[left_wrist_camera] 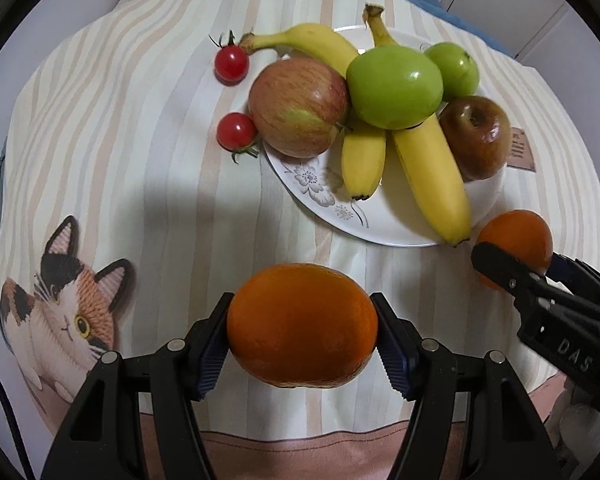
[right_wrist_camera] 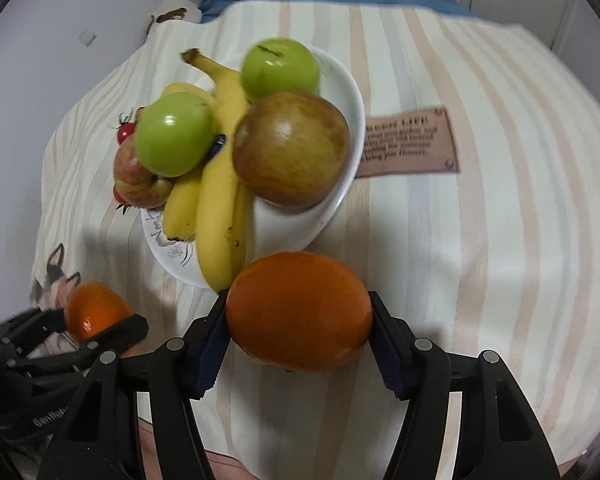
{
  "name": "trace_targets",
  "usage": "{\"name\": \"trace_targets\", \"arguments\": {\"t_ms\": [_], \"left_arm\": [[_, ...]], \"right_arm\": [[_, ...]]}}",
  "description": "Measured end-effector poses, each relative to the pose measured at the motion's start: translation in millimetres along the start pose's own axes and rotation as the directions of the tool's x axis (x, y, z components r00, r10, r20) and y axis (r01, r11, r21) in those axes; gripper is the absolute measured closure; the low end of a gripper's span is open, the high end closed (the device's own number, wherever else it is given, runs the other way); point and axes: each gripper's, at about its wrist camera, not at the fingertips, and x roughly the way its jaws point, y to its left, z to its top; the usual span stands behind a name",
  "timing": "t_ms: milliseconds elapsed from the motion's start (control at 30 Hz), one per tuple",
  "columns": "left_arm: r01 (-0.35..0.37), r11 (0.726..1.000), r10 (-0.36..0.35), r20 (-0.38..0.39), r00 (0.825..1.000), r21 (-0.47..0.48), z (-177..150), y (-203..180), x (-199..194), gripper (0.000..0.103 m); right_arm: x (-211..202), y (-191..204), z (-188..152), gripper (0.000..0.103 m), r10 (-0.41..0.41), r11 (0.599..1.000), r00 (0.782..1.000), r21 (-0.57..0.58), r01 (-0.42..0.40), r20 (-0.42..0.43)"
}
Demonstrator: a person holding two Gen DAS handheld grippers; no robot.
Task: Organize fruits
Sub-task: 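Carry both oranges onto the fruit pile on the plate and open both tools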
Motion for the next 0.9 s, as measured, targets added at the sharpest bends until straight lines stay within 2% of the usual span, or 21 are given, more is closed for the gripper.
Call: {"name": "trace_targets", "arguments": {"t_ms": [267,567,767,900], "left_arm": [[0.018,0.999,-0.021,0.076,0.997,0.033,-16.5,-1.1,-40.9,0.040],[0.059,0.997,-0.066,0.156,0.986,0.049,-27.5,-5.6,-97.7,0.040],[0.087,0.994,-0.099,0.204,0.974,0.066,-29.7,-6.0,-136.9,0.040],[0.116,0.991,-0.126,0.213,0.969,0.060,-15.3,-6.1,-145.1,0.040]], "right_arm": [[-51.5,24.7,-22.6,0.037,0.033,0.998,0.996,-0.059,-0.027,0.088],[-108.3,36.7,-51.1,0.037,0.089,0.995,0.985,-0.060,-0.080,0.150],[-137.8,40.4,-49.8,0.037,0.107,0.993,0.975,-0.073,-0.095,0.192],[-146.5,41.1,-34.6,0.037,0.113,0.992,0.969,-0.076,-0.098,0.219]]}}
